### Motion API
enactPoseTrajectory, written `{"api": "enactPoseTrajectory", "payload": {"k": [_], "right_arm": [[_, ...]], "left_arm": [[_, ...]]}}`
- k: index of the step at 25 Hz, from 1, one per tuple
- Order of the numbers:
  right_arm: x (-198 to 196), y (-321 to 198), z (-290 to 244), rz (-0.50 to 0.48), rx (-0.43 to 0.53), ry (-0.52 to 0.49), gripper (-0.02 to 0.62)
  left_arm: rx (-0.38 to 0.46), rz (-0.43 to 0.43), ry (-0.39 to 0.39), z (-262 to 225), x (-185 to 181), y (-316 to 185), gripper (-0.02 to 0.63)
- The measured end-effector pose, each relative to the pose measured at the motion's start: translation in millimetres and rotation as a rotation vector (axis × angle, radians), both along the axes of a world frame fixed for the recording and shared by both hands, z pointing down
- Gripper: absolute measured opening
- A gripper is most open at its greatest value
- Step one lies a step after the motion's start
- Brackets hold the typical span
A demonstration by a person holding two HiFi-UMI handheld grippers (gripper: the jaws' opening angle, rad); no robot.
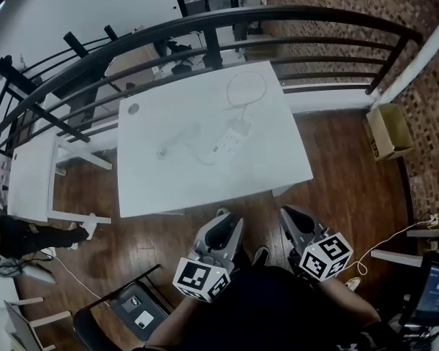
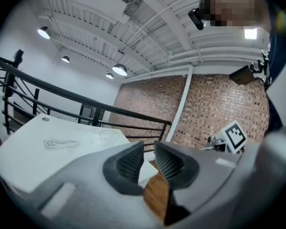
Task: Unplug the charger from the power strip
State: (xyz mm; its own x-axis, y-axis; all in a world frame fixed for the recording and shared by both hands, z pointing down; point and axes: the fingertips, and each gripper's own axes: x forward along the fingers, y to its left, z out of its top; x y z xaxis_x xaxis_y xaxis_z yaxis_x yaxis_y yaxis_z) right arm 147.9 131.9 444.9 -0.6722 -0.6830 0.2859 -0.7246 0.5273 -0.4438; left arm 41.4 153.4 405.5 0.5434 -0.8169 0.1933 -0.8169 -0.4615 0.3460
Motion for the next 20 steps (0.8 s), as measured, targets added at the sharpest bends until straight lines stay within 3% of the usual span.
{"api": "enactPoseTrajectory", "payload": {"k": [10,16,20], "right_arm": [[-11,-106,8,0.069,0.04,0.145,0.011],[-40,-164,33,0.081,0.04,0.256,0.014],[-62,-194,58,0.052,0.026,0.351,0.11]], "left_arm": [[0.002,0.03,-0.042,18,-58,-107,0.08],[0.011,0.016,-0.104,42,-98,-163,0.089],[-0.041,0.089,-0.146,75,-104,-184,0.124]]}}
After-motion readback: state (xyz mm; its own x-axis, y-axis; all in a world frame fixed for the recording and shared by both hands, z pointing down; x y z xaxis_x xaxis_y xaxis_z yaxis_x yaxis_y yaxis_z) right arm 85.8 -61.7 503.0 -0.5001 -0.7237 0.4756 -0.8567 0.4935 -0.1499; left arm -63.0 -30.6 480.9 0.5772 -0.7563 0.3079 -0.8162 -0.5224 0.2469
